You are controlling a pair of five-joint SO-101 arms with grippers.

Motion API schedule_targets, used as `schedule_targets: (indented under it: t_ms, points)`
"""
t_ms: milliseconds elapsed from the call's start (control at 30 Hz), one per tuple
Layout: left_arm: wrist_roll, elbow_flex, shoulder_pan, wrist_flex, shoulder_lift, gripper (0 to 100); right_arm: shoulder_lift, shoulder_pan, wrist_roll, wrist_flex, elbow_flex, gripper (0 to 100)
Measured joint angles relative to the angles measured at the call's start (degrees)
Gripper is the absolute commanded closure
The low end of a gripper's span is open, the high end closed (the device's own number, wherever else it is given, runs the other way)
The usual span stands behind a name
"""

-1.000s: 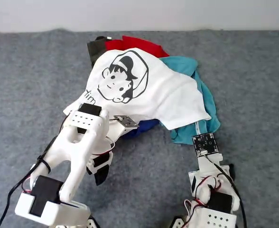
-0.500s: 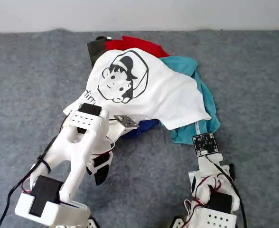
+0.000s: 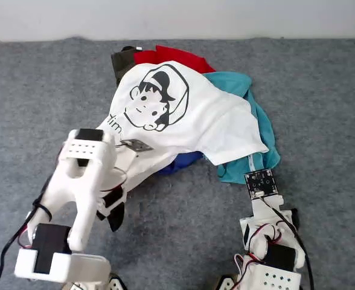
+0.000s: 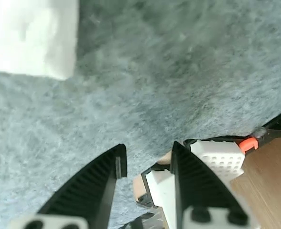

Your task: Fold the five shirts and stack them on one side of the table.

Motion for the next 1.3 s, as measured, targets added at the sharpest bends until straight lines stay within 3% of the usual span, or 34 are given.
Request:
schedule_targets:
  t_ms: [600, 967, 1300]
  points:
    - [0.0, -10.3, -0.3, 0.0, 0.3, 84, 0.0, 0.0, 0.0, 0.0, 0.0, 64.1]
    - [0.0, -27.2, 12.1, -3.8, 0.4, 84, 0.0, 0.0, 0.0, 0.0, 0.0, 64.1]
    - [0.4, -30.2, 13.6, -9.8, 14.2, 81, 0.0, 0.0, 0.0, 0.0, 0.0, 64.1]
